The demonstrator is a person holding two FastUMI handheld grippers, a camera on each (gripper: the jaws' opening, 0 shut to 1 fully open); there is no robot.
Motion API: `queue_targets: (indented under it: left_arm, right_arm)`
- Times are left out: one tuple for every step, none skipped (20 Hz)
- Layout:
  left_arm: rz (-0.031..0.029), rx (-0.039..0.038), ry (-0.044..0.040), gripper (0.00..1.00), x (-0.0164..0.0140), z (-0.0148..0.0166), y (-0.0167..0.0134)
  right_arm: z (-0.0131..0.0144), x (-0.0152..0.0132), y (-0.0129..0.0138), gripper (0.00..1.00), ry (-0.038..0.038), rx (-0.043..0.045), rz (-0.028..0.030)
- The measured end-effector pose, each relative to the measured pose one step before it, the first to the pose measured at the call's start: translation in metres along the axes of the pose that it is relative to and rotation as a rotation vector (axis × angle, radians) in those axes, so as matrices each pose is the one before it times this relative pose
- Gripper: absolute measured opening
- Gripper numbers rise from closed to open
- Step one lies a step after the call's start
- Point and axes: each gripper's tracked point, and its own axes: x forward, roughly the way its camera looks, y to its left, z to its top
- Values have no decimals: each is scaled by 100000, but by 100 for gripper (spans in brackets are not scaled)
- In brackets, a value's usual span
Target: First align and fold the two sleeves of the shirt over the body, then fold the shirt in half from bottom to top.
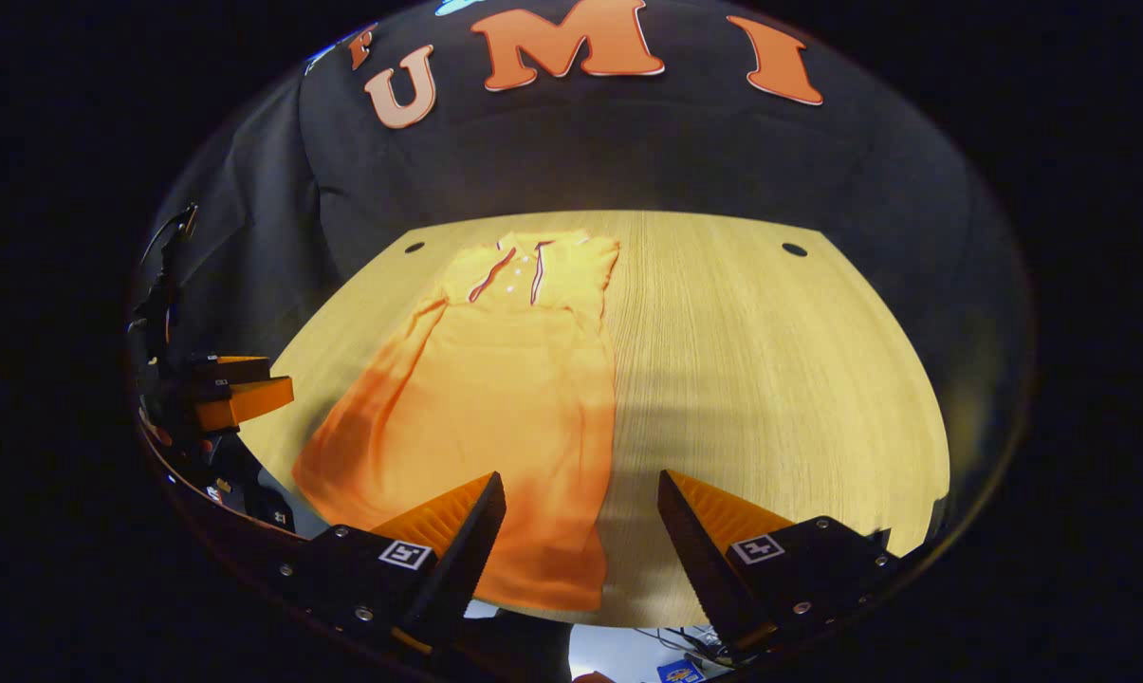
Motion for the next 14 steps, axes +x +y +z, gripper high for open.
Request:
queue_targets:
  left_arm:
    - [-336, -818, 2595, 98, 423, -761, -61]
    - [738, -900, 3036, 98, 22, -909, 496]
    - [-129, -842, 2761, 98, 131, -803, 50]
    - [-361, -894, 2437, 98, 182, -594, 74]
    - [-750, -1299, 3284, 99, 94, -924, -24]
    - [-1120, -1328, 3374, 99, 149, -875, -54]
    - [-962, -1143, 4056, 98, 223, -1062, -167]
    - [-926, -501, 5448, 98, 133, -1227, -82]
    - [203, -58, 3857, 99, -250, -715, -46]
    - [449, -28, 2448, 99, 121, -479, 144]
    - [566, 156, 1833, 99, 238, -521, 55]
    - [171, -54, 1690, 99, 373, -254, -6]
    - [-746, -131, 902, 99, 388, -106, -130]
    - [-495, -419, 980, 99, 154, -25, -60]
  right_arm:
    - [-573, 141, 93, 98, 1979, -96, 49]
    - [-993, 328, 74, 98, 3657, -137, -550]
    - [-1041, 673, 259, 99, 2702, 252, 328]
    - [-981, 436, 65, 99, 3079, 525, 92]
    - [-835, 551, -59, 99, 2609, 836, -103]
    - [-837, 407, -58, 99, 3038, 864, -529]
    - [-655, 648, -22, 99, 2352, 245, -285]
    - [-565, 600, -255, 99, 2265, -564, -1425]
    - [-832, 438, -14, 99, 2859, -1268, -1092]
    - [-790, 239, 128, 99, 3383, -965, -16]
    - [-533, -150, 361, 99, 1677, -253, 1317]
    - [-293, 54, 322, 99, 642, 52, 772]
    - [-95, -4, 285, 99, 223, 276, 640]
    - [-171, 142, 114, 98, 563, 721, 117]
